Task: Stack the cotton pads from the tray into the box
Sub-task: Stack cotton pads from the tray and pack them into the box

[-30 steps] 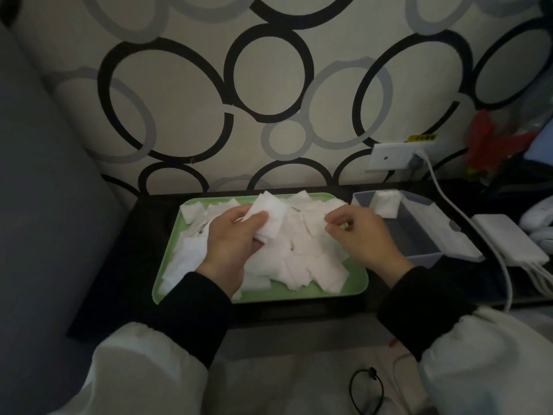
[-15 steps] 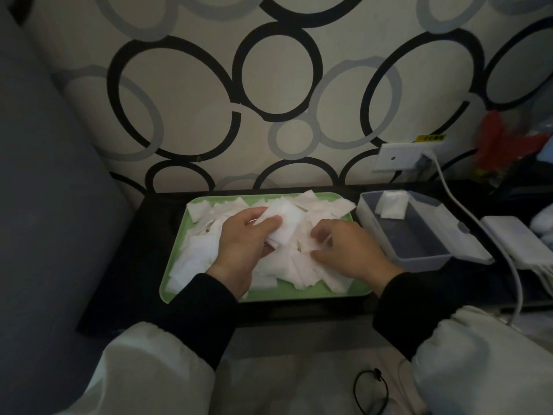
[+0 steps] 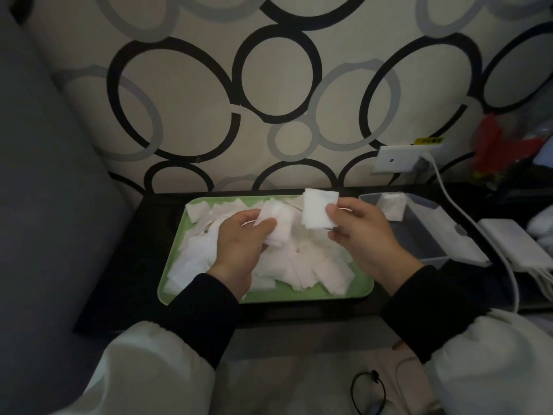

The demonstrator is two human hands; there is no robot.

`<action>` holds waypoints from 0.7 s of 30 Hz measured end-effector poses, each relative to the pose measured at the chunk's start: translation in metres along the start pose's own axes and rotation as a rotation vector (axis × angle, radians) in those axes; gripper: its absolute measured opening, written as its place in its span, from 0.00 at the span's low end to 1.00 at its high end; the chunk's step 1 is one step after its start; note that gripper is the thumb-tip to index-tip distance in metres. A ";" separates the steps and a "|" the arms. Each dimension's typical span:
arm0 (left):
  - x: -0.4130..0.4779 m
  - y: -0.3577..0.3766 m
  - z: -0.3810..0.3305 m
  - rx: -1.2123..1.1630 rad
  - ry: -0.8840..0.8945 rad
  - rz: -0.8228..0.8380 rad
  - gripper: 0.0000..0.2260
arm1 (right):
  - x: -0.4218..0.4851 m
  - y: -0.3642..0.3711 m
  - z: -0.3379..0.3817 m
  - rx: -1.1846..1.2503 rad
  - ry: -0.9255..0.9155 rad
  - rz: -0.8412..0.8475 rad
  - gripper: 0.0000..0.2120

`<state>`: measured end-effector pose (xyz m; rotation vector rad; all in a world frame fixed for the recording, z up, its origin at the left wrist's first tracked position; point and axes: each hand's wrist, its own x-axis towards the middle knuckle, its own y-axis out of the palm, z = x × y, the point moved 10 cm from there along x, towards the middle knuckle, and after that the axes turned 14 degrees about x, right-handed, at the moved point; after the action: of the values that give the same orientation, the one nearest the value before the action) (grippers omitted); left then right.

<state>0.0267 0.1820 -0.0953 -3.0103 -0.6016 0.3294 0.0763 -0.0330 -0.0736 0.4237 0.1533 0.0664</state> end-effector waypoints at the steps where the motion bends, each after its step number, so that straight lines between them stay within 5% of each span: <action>1: -0.001 0.004 0.000 -0.010 0.001 0.017 0.11 | -0.003 0.005 -0.002 0.073 0.038 0.032 0.06; 7: -0.011 0.025 -0.006 -0.039 0.024 0.113 0.07 | -0.014 0.027 -0.017 0.149 0.160 0.129 0.06; 21: -0.028 0.046 -0.012 -0.113 0.003 0.190 0.07 | -0.019 0.016 0.000 -0.104 -0.003 0.026 0.06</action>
<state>0.0217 0.1284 -0.0823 -3.1834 -0.3446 0.3093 0.0569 -0.0200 -0.0648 0.3221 0.1402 0.0993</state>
